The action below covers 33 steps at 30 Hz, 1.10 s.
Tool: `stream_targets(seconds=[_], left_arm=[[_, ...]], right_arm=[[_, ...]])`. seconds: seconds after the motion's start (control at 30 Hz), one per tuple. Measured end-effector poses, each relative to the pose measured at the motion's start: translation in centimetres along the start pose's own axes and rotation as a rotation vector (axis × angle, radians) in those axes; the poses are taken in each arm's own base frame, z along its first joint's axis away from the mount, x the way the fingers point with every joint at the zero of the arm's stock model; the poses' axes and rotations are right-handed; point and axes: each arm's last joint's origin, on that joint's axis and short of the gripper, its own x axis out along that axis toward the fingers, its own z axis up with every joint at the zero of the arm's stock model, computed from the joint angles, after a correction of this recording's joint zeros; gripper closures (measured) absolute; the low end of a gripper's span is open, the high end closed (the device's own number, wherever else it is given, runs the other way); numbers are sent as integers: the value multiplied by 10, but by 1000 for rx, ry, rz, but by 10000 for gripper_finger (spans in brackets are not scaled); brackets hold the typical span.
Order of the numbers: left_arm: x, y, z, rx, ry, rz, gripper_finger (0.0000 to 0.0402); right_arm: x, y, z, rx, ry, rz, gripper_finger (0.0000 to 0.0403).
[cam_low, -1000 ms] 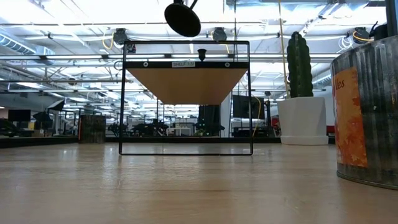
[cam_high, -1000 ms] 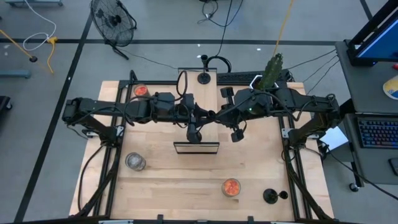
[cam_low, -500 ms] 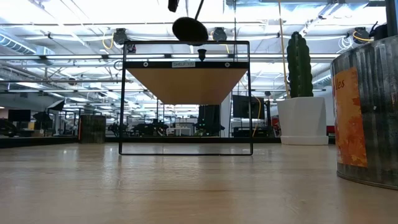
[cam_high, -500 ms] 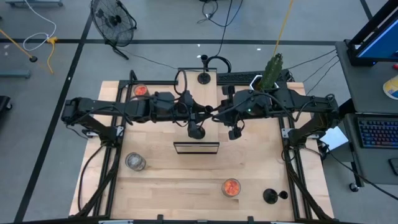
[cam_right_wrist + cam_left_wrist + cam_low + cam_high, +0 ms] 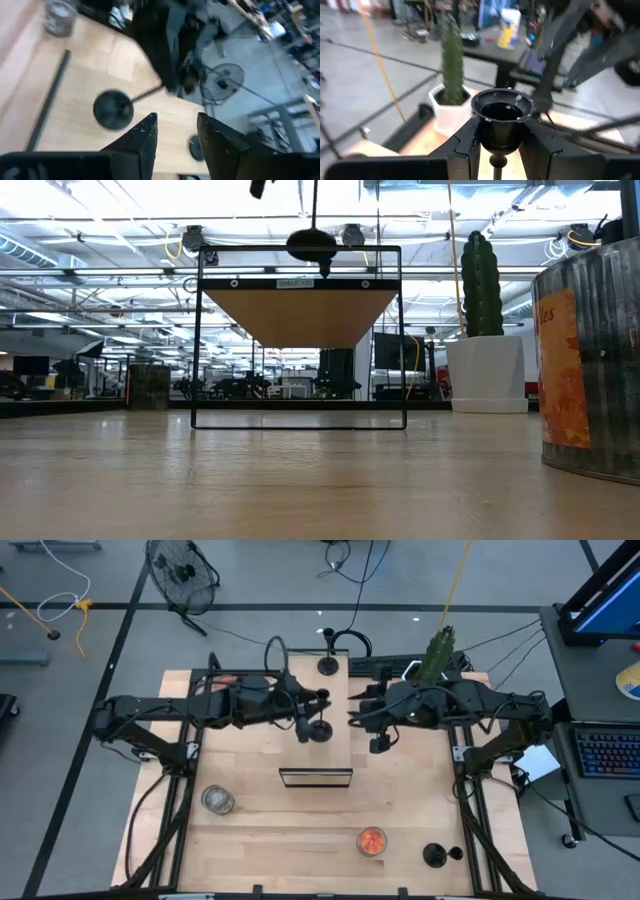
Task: Pick & Place candle stick holders
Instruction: Put the top black candle holder on the shelf
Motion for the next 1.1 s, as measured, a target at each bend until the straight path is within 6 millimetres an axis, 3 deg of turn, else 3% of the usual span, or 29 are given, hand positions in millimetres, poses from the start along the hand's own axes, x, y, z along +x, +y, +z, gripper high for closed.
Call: stream_targets(seconds=[0.5, 0.9, 1.1], left_arm=[[6, 72, 1, 31, 57, 293, 298], [1, 124, 9, 35, 17, 433, 298], [7, 140, 7, 27, 4, 456, 298]], right_arm=[[-36, -14, -11, 144, -32, -15, 272], [-38, -14, -14, 158, -18, -10, 274], [-35, -12, -15, 159, -10, -7, 275]])
